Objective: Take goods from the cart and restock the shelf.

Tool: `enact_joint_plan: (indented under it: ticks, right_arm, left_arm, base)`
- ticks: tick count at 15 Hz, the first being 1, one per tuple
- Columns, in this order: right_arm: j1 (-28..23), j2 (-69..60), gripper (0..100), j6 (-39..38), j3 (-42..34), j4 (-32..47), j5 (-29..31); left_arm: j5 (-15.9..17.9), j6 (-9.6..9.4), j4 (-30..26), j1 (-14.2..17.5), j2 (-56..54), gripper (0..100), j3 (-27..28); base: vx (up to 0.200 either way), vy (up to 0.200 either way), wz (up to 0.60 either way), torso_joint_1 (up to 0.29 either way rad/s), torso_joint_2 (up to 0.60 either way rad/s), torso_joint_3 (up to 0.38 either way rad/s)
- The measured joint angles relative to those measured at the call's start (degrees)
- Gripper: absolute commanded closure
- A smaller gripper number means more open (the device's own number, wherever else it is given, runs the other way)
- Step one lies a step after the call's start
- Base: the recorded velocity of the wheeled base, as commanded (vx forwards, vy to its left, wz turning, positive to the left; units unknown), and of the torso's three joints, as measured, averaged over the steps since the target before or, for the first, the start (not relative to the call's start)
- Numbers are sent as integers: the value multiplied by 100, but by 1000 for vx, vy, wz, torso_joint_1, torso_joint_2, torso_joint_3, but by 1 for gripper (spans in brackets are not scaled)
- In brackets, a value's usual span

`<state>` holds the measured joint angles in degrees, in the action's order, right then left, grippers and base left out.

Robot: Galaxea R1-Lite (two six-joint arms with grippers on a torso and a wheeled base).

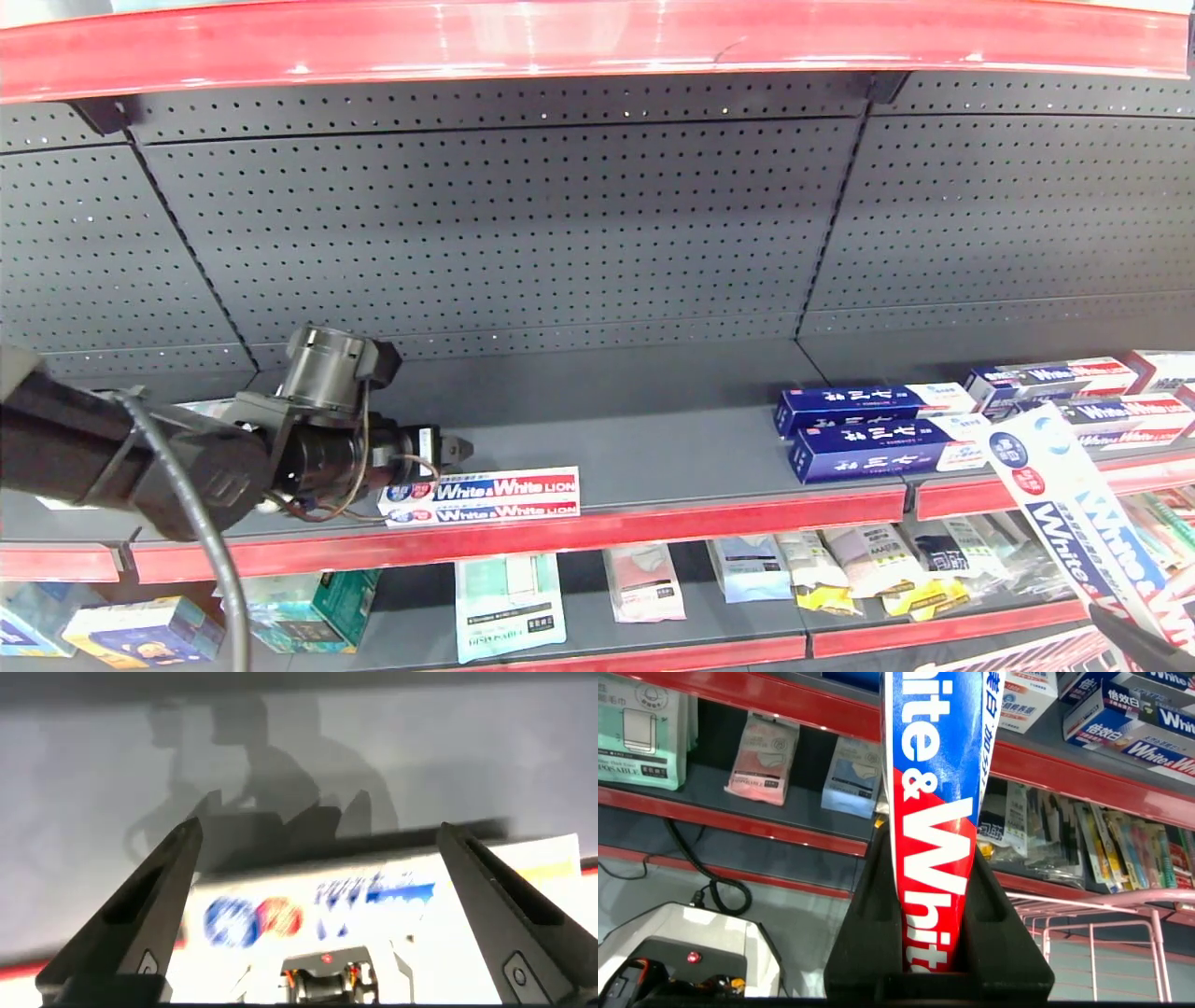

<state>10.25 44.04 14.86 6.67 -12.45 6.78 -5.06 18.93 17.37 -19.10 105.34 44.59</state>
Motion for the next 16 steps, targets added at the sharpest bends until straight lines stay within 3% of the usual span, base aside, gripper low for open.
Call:
enact_joint_plan:
  ticks: [9,12,14,16]
  right_arm:
    - [-9,-9,100,-79,-67,-9,-87]
    - [-11,-11,100,-184,-34,-46,-84]
    - [-26,-13,100,-238,24,-63,-82]
    - [-33,-52,100,-235,38,-61,-79]
  left_arm:
    - [-99,-84,501,282,-2538,0,-2192]
    - [-27,-282,411,293,-3618,0,-2781]
    - [88,-486,-43,290,-4512,0,-3035]
    - [77,-684,-1215,290,-5415,0,-3060]
  base:
    - [0,0,0,0,0,0]
    - [0,0,0,0,0,0]
    - [0,0,0,0,0,0]
    - [0,0,0,0,0,0]
